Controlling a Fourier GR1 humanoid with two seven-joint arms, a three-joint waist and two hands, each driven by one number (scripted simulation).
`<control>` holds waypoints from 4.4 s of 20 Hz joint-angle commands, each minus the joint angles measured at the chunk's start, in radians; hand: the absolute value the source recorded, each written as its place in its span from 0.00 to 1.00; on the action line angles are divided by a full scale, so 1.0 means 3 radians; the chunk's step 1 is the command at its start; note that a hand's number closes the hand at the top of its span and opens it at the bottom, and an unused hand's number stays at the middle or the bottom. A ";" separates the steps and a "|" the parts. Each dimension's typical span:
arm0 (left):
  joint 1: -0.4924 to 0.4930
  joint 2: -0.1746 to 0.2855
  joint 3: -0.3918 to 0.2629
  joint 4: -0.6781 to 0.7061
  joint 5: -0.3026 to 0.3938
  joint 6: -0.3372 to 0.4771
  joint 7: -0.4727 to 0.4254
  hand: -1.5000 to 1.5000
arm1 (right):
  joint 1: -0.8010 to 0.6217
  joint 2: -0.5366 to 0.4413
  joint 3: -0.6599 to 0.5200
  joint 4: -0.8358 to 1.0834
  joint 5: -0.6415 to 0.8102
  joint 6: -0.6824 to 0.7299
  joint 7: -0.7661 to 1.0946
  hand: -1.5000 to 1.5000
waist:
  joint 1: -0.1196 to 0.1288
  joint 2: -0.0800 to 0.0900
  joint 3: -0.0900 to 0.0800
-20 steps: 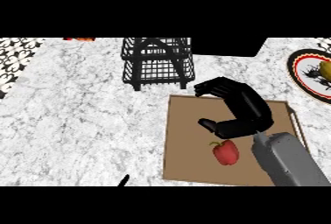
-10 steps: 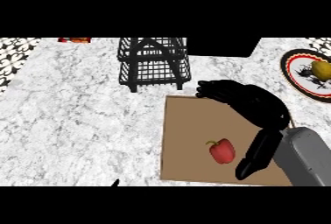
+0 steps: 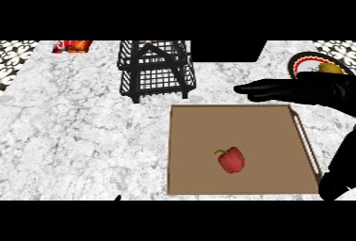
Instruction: Pick the bell pepper from the tray and place it in the tiered basket
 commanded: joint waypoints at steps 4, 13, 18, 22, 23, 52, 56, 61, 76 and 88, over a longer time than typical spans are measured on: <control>-0.0749 -0.0239 0.0592 -0.0384 -0.0198 0.0351 -0.0453 0.50 | -0.0313 -0.0434 -0.0047 -0.0480 0.0626 0.0259 -0.0037 0.00 | -0.0128 0.0023 -0.0002; -0.0750 -0.0246 0.0569 -0.0381 -0.0253 0.0529 -0.0493 0.50 | -0.0287 -0.0579 0.0057 -0.0869 0.0961 0.0370 -0.0041 0.00 | -0.0200 0.0070 -0.0006; -0.0722 -0.0202 0.0570 -0.0421 -0.0252 0.0609 -0.0485 0.50 | -0.0195 -0.0642 0.0094 -0.1060 0.1161 0.0368 -0.0038 0.00 | -0.0238 0.0083 0.0001; -0.0717 -0.0172 0.0541 -0.0472 -0.0287 0.0661 -0.0528 0.50 | -0.0143 -0.0697 0.0217 -0.1165 0.1351 0.0392 0.0068 0.00 | -0.0211 0.0084 -0.0005; -0.0775 -0.0175 0.0574 -0.0414 -0.0240 0.0631 -0.0489 0.50 | -0.0158 -0.0728 0.0221 -0.1186 0.1384 0.0421 0.0060 0.00 | -0.0245 0.0101 -0.0010; -0.0979 -0.0141 0.0561 -0.0319 -0.0100 0.0703 -0.0708 0.50 | 0.0136 -0.0632 0.0587 -0.1557 0.2765 -0.0160 -0.0036 0.00 | -0.0135 0.0182 0.0009; -0.0992 -0.0125 0.0558 -0.0321 -0.0069 0.0707 -0.0730 0.50 | 0.0250 -0.0603 0.0672 -0.1466 0.2933 -0.0254 0.0002 0.00 | -0.0132 0.0182 0.0005; -0.1318 -0.0121 0.0725 -0.0209 0.0007 0.0632 -0.0694 0.50 | 0.0357 -0.0525 0.0848 -0.1259 0.3223 -0.0445 -0.0109 0.00 | -0.0067 0.0225 0.0003; -0.2391 -0.0602 0.1210 0.0869 -0.0013 0.0143 -0.0529 0.50 | 0.0959 -0.0156 0.1053 -0.0437 0.4410 -0.1132 -0.1121 0.00 | -0.0011 0.0170 -0.0002; -0.1974 -0.0779 0.1307 0.0504 -0.0342 0.0036 -0.0510 0.50 | 0.1006 0.0282 0.0786 -0.0436 0.4783 -0.0649 -0.1245 0.00 | 0.0010 0.0163 -0.0002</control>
